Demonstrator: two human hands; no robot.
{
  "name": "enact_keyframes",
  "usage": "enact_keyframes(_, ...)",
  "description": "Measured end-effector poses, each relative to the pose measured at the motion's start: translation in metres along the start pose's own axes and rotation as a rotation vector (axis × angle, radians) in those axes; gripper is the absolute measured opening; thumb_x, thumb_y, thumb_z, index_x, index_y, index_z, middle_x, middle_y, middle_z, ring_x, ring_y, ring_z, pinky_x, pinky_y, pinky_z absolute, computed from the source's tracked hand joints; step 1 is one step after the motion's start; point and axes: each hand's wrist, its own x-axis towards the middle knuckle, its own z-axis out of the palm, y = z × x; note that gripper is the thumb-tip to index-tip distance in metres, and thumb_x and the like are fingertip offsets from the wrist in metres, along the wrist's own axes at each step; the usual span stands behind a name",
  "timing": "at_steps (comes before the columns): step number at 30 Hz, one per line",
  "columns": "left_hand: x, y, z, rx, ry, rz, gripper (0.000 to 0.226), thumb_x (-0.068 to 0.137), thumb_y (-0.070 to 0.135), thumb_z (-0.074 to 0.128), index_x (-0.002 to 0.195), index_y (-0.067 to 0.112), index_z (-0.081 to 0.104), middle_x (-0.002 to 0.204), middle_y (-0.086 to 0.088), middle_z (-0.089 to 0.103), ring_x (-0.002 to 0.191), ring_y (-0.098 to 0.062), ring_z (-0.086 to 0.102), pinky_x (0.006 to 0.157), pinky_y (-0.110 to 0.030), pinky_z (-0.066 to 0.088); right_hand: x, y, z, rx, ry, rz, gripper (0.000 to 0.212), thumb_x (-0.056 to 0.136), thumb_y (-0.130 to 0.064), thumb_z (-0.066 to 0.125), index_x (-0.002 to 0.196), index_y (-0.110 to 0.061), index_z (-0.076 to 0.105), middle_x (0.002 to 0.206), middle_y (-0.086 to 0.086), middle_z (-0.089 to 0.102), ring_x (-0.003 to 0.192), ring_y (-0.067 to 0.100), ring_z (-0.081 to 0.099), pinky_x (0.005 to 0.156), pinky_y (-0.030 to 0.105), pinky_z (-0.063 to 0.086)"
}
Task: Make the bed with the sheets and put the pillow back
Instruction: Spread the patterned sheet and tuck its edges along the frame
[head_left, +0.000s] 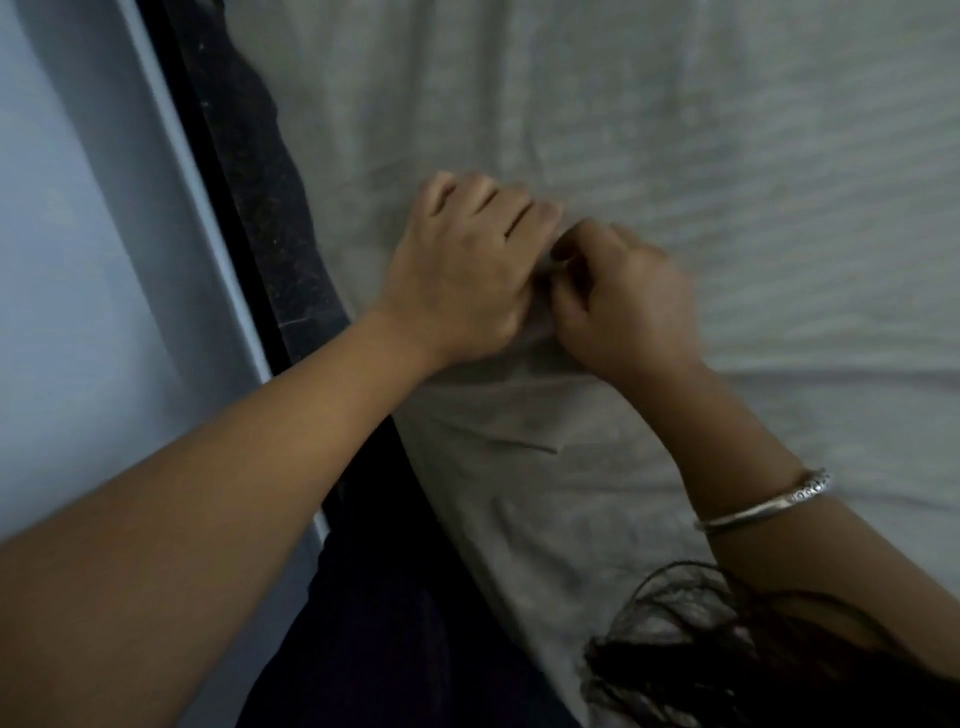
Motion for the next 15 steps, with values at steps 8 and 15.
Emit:
enact_keyframes(8, 0.102, 0.018, 0.033, 0.143, -0.226, 0.006, 0.063, 0.085, 0.033, 0.028, 0.143, 0.008, 0.037, 0.151, -0.01, 0.034, 0.136, -0.035, 0.034, 0.106, -0.062, 0.021, 0.054, 0.075, -0.008, -0.155, -0.036, 0.205, 0.068, 0.09, -0.041, 0.038, 0.15, -0.013, 0.021, 0.158, 0.009, 0.015, 0.145, 0.032, 0.01, 0.115, 0.045, 0.011)
enact_keyframes(15, 0.179, 0.05, 0.062, 0.198, -0.215, 0.181, 0.063, 0.083, 0.037, 0.034, 0.137, 0.005, 0.045, 0.146, -0.013, 0.04, 0.132, -0.035, 0.041, 0.101, -0.068, 0.023, 0.04, 0.143, -0.03, -0.133, 0.064, 0.59, 0.072, 0.09, -0.05, 0.028, 0.151, -0.016, 0.013, 0.159, 0.01, 0.006, 0.146, 0.033, 0.0, 0.115, 0.049, -0.001)
